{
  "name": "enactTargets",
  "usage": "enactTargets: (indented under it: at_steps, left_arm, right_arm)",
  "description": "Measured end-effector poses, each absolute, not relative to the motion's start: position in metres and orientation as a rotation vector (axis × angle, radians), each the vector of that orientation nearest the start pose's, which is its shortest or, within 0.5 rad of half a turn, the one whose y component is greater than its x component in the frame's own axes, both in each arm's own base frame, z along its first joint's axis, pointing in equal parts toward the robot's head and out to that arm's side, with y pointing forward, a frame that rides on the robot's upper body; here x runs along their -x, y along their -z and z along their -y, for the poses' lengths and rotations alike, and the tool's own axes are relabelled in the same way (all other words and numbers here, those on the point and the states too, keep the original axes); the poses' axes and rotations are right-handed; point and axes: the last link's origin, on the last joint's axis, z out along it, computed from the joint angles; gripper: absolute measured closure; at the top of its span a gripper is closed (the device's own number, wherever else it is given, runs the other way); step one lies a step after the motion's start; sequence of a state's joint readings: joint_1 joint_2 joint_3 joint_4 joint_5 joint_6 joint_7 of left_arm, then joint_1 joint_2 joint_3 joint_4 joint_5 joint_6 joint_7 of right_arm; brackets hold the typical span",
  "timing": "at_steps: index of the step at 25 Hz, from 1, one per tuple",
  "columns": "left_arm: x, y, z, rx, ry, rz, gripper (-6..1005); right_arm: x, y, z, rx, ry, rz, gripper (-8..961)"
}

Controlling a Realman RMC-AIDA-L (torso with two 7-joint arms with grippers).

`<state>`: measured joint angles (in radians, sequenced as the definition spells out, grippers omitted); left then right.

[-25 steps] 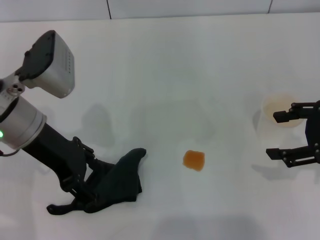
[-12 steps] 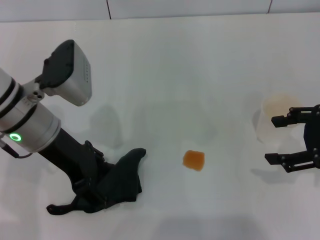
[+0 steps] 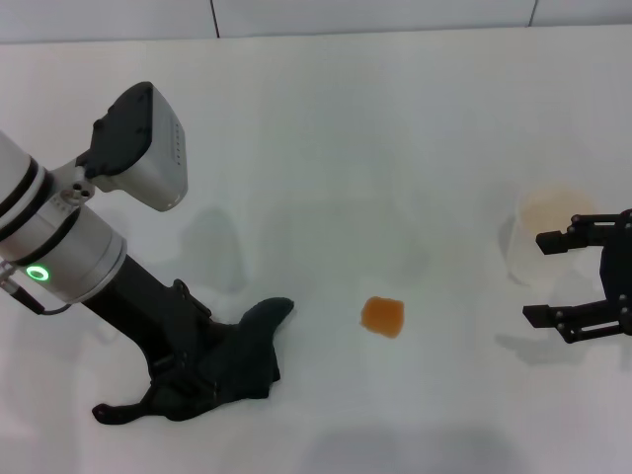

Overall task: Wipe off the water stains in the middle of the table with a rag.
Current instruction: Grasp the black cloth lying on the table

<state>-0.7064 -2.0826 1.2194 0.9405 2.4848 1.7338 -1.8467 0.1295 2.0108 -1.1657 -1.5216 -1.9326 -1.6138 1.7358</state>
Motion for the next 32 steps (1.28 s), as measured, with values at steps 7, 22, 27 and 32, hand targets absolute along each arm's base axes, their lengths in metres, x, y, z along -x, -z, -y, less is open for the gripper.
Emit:
enactTargets:
  at_steps: [7,22,27,32]
  left_arm:
    - [0.2146,0.0288,-0.3259,3.207,-0.565,0.497,478]
    - [0.2158,0.0272,-0.3302,3.171,-0.558,0.524,608]
    - [0.2162,0.0278,-0.3322,3.155,-0.553,0.529,644]
    - [0.2176,0.0289,-0.3326,3.145,-0.575,0.524,775]
  right_arm:
    - [-0.2347,-0.0653,-0.2702,2.821,-0.198,-0.339,125]
    - [-0.2336,-0.0660,-0.2696,2.819,-0.208,-0.335,126]
    - [-0.2330,-0.0662,-0.2693,2.819,-0.211,-0.332,126]
    - [-0.2319,-0.0666,-0.2690,2.821,-0.212,-0.326,126]
